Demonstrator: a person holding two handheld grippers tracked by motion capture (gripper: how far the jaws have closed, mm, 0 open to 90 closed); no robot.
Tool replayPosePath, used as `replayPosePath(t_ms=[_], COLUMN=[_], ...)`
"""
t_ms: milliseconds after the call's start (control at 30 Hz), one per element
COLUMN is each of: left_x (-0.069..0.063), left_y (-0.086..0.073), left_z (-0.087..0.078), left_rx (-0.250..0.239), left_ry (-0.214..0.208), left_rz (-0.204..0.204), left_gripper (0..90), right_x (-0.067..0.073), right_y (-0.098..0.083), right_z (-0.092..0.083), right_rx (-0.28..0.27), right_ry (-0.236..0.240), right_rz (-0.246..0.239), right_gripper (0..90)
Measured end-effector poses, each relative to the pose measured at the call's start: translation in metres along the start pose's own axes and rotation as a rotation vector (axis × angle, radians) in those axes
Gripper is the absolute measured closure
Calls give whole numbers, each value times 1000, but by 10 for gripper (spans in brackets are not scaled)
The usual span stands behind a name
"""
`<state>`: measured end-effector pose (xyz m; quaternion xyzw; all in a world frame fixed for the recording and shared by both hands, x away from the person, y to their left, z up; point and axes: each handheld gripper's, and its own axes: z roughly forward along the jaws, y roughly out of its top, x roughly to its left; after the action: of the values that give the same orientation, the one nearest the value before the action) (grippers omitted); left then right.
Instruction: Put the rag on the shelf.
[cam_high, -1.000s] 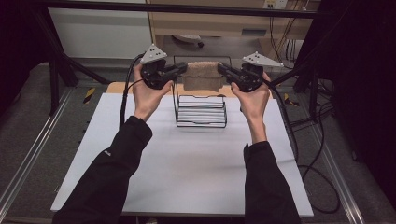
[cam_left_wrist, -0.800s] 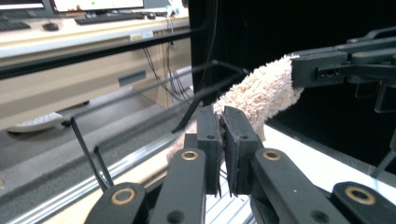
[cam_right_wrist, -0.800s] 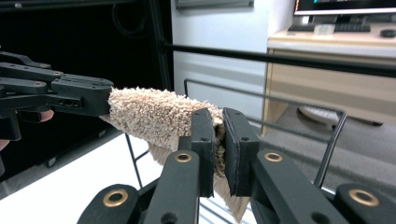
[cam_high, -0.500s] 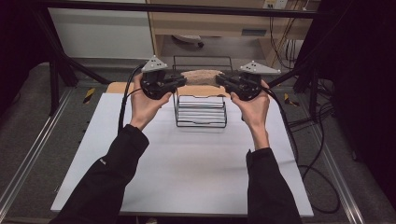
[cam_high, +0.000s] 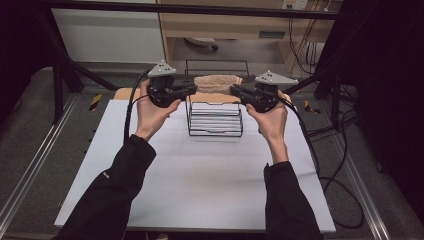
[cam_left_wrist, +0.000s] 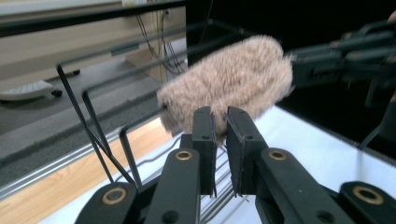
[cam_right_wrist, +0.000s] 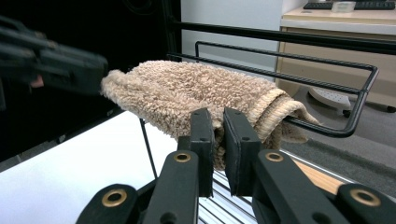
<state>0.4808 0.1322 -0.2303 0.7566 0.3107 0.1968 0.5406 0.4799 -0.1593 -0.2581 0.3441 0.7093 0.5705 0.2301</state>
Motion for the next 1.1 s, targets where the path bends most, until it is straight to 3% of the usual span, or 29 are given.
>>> replayPosePath(t_ms=[133,333,600,733,800,900,1100], left_x=[-1,-6,-4,-4,-4,-4,-3], left_y=[7,1,-6,-9,-10,-11,-15], left_z=[2,19,28,31,32,33,36], left_rx=[1,76,113,121,123,122,125], left_ry=[9,0,11,15,15,15,23], left_rz=[-10,4,6,15,19,26,37], left_gripper=[834,886,894,894,894,894,894], right_x=[0,0,0,0,0,0,2], right_y=[-1,-4,-4,-2,-1,-3,-9], right_z=[0,-1,-6,-8,-8,-5,7], right_rx=[1,6,15,-22,-30,3,76], right_ry=[-1,-2,-1,1,1,1,-35], right_rz=[-8,-18,-47,-44,-37,-39,-31], right_gripper=[824,811,690,632,670,804,886])
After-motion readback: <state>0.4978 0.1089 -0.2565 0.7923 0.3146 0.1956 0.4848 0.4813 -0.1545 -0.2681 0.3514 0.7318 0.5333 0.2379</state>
